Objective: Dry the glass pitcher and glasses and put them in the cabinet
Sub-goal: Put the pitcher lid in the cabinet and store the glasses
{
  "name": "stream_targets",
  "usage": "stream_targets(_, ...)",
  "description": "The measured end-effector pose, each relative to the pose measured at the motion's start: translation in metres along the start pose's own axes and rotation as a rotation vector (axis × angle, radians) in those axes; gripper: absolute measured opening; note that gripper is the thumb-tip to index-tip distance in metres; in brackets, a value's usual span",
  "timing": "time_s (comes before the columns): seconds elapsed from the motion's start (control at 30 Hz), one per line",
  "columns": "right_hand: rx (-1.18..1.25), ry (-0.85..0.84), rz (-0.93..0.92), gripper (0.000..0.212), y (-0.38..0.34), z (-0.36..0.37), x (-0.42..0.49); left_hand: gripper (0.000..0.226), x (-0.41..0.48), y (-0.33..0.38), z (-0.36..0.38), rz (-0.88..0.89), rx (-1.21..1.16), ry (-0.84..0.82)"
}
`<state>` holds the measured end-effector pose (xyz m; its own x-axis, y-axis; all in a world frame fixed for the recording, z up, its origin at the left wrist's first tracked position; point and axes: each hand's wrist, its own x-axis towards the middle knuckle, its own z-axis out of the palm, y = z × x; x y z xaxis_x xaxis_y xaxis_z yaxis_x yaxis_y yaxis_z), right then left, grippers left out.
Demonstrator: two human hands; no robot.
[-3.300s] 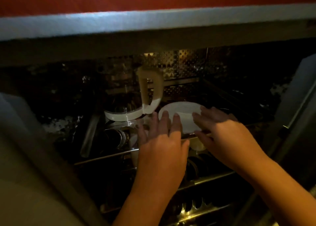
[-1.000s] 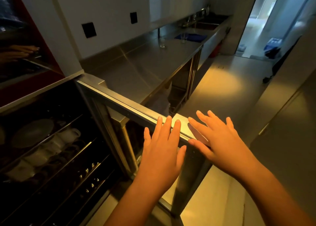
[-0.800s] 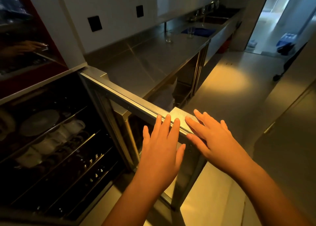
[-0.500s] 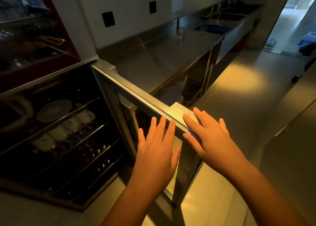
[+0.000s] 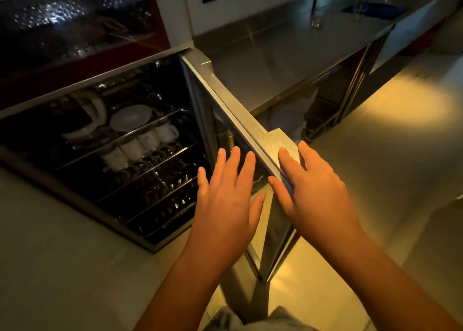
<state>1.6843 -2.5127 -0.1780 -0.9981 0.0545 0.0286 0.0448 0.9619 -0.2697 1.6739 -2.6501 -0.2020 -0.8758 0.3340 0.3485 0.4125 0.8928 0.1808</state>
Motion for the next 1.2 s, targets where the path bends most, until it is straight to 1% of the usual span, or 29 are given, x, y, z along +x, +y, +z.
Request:
stream_targets(0.23, 0.029, -0.019, -0.087, 0.06, -0.03, 0.01, -0.015, 0.057, -0.025, -0.014, -0.013, -0.065, -0.037, 0.056)
stream_targets(0.37, 0.03, -0.069, -0.123, 0.067, -0.049, 0.012, -0.023, 0.055, -0.04, -0.027, -0.024, -0.114, -0.07, 0.059)
stream_targets(0.53, -0.076, -0.124, -0.193, 0.079, -0.07, 0.019, -0.03, 0.056, -0.057, -0.047, -0.036, -0.188, -0.052, 0.065)
stream_targets(0.63, -0.108, -0.136, -0.249, 0.085, -0.084, 0.022, -0.032, 0.058, -0.062, -0.056, -0.047, -0.275, -0.106, 0.045)
stream_targets(0.73, -0.1, -0.156, -0.331, 0.088, -0.098, 0.026, -0.032, 0.062, -0.065, -0.068, -0.052, -0.347, -0.099, -0.005)
stream_targets(0.93, -0.106, -0.179, -0.564, 0.087, -0.113, 0.028, -0.025, 0.061, -0.067, -0.085, -0.065, -0.452, -0.087, 0.014)
stream_targets(1.13, -0.099, -0.245, -0.735, 0.084, -0.129, 0.035, -0.006, 0.062, -0.07, -0.108, -0.073, -0.538, -0.042, 0.058)
stream_targets(1.2, -0.103, -0.253, -0.781, 0.079, -0.135, 0.038, 0.0, 0.061, -0.068, -0.113, -0.076, -0.558, -0.031, 0.056)
